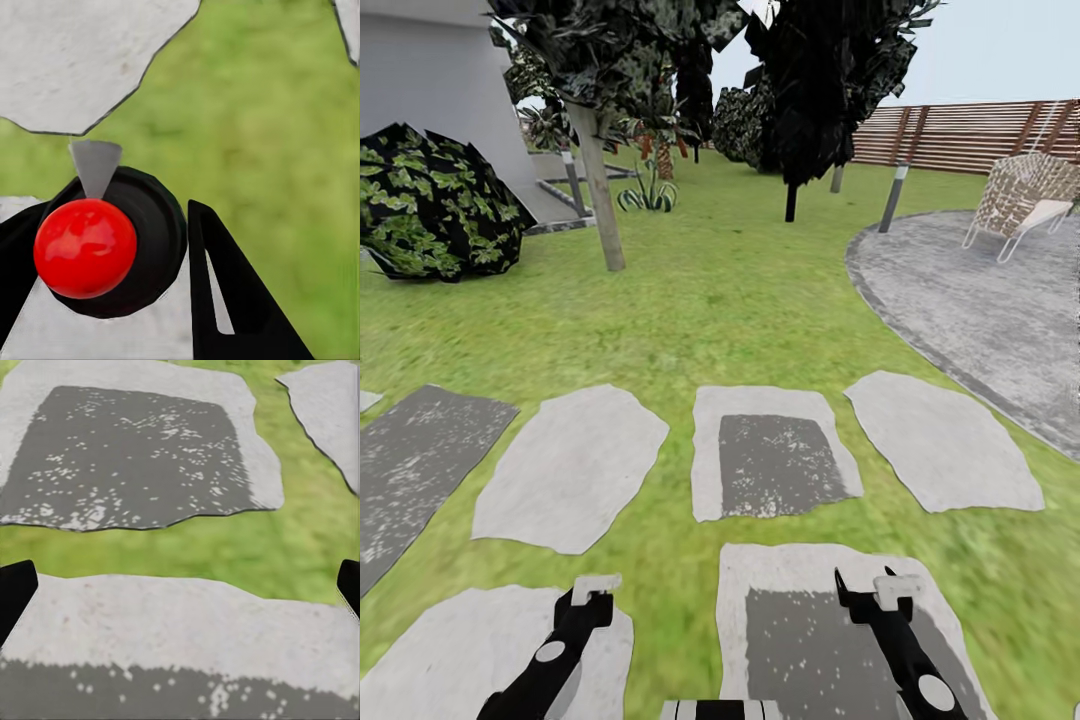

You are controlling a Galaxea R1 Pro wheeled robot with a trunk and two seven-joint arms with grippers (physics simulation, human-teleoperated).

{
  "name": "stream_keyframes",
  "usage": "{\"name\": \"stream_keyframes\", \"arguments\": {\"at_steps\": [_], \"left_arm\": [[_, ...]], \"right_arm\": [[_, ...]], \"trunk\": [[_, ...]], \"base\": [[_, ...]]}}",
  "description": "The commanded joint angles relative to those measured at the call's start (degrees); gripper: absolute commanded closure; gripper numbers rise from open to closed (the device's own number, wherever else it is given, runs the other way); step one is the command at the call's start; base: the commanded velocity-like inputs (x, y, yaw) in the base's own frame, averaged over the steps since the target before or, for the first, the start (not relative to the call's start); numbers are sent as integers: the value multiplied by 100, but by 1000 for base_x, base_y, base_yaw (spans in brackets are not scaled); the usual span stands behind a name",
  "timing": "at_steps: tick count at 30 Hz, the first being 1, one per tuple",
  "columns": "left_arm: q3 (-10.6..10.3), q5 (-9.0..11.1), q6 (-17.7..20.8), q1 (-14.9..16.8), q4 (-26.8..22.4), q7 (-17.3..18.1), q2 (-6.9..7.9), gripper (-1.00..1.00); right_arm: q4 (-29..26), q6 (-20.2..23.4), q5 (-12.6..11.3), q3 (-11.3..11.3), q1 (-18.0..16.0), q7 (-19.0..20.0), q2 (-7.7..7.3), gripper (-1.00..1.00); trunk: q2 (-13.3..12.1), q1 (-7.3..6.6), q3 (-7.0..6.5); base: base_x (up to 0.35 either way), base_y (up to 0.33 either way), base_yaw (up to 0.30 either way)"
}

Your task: In the garden, pick up the pesticide atomizer on the floor and spray pesticide onto both trees until each tree trunk is fully covered.

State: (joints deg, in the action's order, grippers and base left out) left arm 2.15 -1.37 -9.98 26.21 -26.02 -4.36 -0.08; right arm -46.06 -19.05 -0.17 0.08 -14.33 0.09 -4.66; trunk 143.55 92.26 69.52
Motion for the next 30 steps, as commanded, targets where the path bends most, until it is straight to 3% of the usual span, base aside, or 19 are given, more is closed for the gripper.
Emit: {"name": "stream_keyframes", "arguments": {"at_steps": [1,23,30], "left_arm": [[5,-3,2,1,-3,2,0,100],[-52,-36,6,-28,-44,6,-15,100],[-48,-35,12,-28,-44,8,-15,100]], "right_arm": [[0,-1,0,0,0,0,0,-100],[19,6,-9,1,0,0,5,-100],[23,6,-10,1,0,0,9,-100]], "trunk": [[-2,-2,-32],[-31,-59,-658],[-312,-213,-784]], "base": [[0,0,0],[0,0,0],[0,0,0]]}}
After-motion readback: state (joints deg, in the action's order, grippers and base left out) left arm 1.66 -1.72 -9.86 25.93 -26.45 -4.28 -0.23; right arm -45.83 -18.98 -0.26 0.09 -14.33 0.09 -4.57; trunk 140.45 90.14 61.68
